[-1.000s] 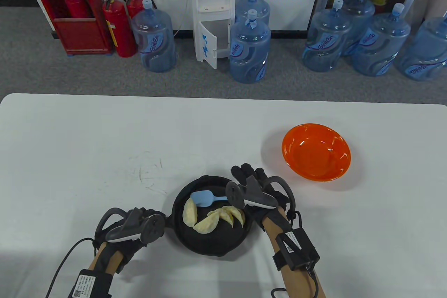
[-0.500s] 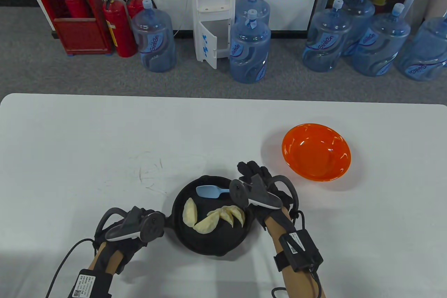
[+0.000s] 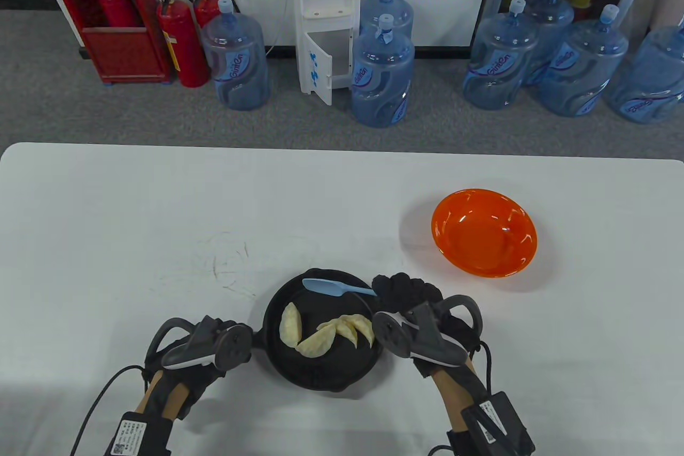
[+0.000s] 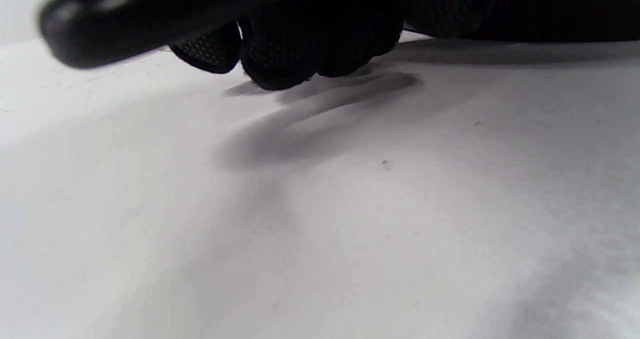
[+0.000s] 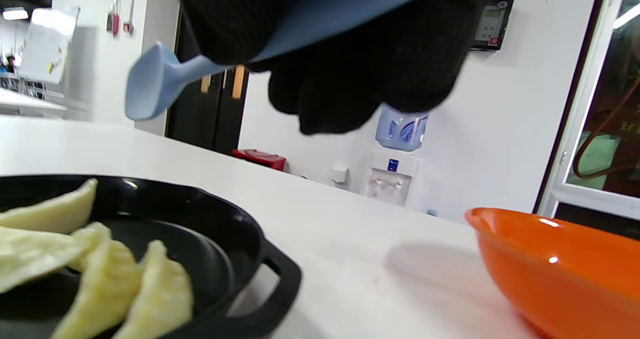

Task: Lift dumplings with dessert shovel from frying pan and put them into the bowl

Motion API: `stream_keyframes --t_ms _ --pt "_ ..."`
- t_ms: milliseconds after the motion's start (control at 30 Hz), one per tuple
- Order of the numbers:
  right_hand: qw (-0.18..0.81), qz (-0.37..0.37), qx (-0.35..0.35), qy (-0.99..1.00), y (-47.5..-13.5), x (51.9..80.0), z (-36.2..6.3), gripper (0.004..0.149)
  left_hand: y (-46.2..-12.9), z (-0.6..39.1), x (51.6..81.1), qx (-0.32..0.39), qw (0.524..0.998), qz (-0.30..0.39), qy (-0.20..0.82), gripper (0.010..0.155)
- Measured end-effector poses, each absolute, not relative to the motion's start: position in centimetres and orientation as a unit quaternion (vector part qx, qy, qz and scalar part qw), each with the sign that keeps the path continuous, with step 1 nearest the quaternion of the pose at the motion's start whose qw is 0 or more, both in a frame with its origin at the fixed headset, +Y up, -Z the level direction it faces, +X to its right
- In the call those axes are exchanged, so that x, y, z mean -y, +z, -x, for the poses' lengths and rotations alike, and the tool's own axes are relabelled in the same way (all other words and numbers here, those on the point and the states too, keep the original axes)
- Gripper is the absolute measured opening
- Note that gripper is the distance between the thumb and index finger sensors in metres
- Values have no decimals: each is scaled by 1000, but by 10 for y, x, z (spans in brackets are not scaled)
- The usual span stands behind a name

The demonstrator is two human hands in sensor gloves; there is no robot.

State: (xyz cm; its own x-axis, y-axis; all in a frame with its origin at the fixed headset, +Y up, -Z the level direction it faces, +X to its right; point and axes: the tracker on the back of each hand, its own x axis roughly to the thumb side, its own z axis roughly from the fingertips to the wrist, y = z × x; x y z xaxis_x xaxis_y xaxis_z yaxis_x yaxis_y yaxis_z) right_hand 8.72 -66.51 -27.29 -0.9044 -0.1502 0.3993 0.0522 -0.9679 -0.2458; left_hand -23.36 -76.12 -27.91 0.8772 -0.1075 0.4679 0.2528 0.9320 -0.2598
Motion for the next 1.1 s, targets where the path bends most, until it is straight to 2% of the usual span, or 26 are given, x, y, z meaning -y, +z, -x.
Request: stream_keyframes --t_ms 167,300,567,1100 --pt "76 242 -161 -954 -258 681 -82 48 -279 234 761 229 956 160 -93 52" --pt "103 261 -154 -948 -254 691 -76 46 -279 234 761 228 956 161 -92 52" --pt "133 272 -194 -933 -248 695 -68 44 -279 234 761 226 956 159 -94 52" --pt "156 283 -161 -933 -252 700 -68 44 -280 233 761 225 956 159 -101 50"
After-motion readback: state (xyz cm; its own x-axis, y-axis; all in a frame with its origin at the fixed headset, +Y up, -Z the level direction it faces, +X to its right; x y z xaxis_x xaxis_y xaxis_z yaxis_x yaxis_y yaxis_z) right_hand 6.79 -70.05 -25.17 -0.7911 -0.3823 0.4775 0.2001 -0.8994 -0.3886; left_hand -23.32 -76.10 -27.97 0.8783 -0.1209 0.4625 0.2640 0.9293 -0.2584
